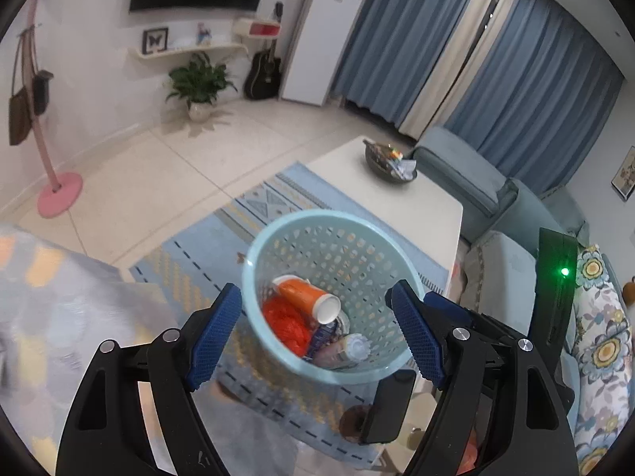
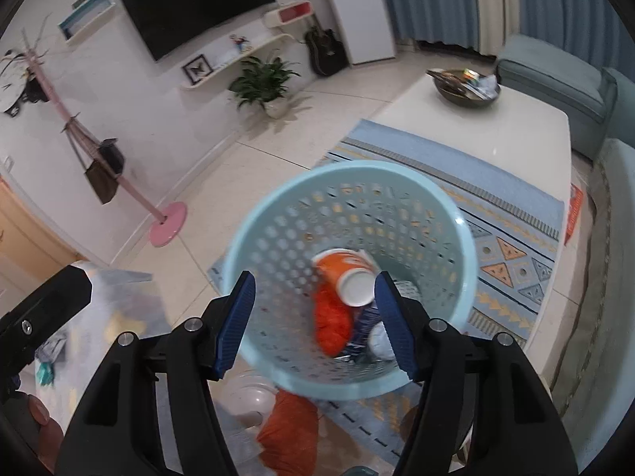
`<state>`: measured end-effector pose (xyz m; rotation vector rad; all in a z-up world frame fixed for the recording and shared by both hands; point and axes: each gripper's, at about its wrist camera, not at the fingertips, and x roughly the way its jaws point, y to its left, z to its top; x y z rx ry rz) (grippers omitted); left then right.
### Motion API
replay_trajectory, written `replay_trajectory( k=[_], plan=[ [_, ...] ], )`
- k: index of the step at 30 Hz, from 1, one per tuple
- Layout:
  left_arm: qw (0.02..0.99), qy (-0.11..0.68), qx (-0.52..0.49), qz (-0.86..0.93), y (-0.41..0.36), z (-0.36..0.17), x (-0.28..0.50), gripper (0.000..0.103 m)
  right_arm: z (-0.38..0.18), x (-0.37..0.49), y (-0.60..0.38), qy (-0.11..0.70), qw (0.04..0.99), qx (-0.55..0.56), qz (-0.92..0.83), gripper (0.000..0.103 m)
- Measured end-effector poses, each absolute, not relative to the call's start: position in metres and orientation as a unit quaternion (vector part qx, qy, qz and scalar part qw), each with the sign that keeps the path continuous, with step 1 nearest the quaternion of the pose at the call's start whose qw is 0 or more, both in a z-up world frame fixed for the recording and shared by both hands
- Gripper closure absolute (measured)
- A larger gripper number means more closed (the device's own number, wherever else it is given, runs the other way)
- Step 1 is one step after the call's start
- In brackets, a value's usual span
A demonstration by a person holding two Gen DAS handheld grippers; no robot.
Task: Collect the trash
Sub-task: 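Carry cup and polka-dot paper over the wastebasket and open both tools, then grasp the orange snack bag with the left tool while the right tool grasps the white milk carton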
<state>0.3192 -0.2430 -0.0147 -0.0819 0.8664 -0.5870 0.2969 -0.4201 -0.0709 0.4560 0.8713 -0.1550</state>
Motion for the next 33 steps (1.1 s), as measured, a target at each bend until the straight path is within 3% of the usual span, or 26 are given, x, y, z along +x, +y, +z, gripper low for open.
replay_trajectory(
  k=[14, 20, 27, 33],
  plan=[
    [0.93, 0.321, -0.046, -0.175, -0.11, 0.044, 0.254, 0.027, -0.011, 0.289, -0.295, 0.378, 0.912, 0.152, 0.037, 0.039],
    [0.952, 0.3, -0.029, -0.059, -0.03, 0.051, 0.238, 0.027, 0.003, 0.291, -0.235, 0.364, 0.918, 0.117, 0.108, 0.024],
    [0.944, 0.323, -0.004, 0.074, 0.049, 0.036, 0.257, 0.026, 0.003, 0.3, -0.161, 0.376, 0.909, 0.06, 0.172, 0.018],
    [0.932, 0.359, -0.023, 0.047, 0.07, 0.015, 0.289, 0.024, 0.001, 0.316, -0.11, 0.388, 0.891, 0.035, 0.234, 0.018]
  ],
)
